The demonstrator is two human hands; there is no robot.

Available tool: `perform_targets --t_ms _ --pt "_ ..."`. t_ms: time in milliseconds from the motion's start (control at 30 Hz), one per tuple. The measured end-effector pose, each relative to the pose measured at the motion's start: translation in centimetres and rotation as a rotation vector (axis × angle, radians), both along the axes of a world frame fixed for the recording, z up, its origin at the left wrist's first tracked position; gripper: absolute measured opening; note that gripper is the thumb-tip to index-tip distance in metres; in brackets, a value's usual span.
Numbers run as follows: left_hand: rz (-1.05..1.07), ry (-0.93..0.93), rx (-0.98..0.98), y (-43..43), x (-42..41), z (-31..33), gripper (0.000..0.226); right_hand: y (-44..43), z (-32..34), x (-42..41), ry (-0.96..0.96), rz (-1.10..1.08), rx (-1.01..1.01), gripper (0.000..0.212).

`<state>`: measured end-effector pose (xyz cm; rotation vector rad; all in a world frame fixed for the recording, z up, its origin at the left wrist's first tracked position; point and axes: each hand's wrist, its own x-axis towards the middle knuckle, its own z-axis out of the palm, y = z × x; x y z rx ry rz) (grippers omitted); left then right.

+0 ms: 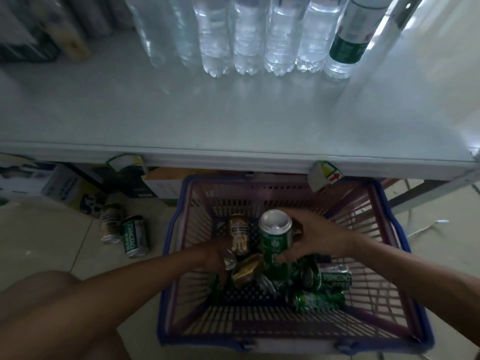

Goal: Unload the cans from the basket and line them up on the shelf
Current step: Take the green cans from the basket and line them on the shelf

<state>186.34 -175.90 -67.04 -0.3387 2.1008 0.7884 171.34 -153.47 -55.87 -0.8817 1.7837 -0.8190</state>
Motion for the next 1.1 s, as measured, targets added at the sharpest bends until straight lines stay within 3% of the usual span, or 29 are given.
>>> perform_targets --t_ms 133,267,367,433,567,700,867,1100 --pt "-0.091 0.090 0.006 -0.3 -1.0 3.8 0.101 0.6 4.7 -1.0 0.090 -0.005 -0.040 0.073" --pt "-0.246 0.166 0.075 -1.1 -3.4 10.8 0.074 0.7 8.4 -1.8 0.043 0.009 -0.107 0.068" --pt "-0.250 0.318 0.177 -2.2 -4.6 17.7 0.067 0.3 10.9 -2.3 -0.003 -0.013 -0.169 0.061" --pt "-0.207 0.402 0.275 -2.9 -5.4 22.4 0.055 0.2 12.0 -2.9 0.023 -0.063 -0.244 0.068" --pt "-0.066 0.534 0.380 -5.8 -6.1 29.6 0.049 -0.1 14.2 -4.3 -0.011 -0.179 -0.410 0.079" --pt "0.208 0.771 0.434 -9.2 -6.1 32.5 0.054 -1.5 16.0 -5.8 -0.050 -0.340 -0.540 0.079" --pt "0.647 1.092 0.388 -11.3 -8.5 31.7 0.050 -5.5 16.4 -6.3 0.046 -0.588 -0.654 0.055" --pt "0.875 1.248 0.179 -12.9 -11.6 27.7 0.076 -12.1 15.7 -7.5 0.258 -0.686 -0.666 0.051"
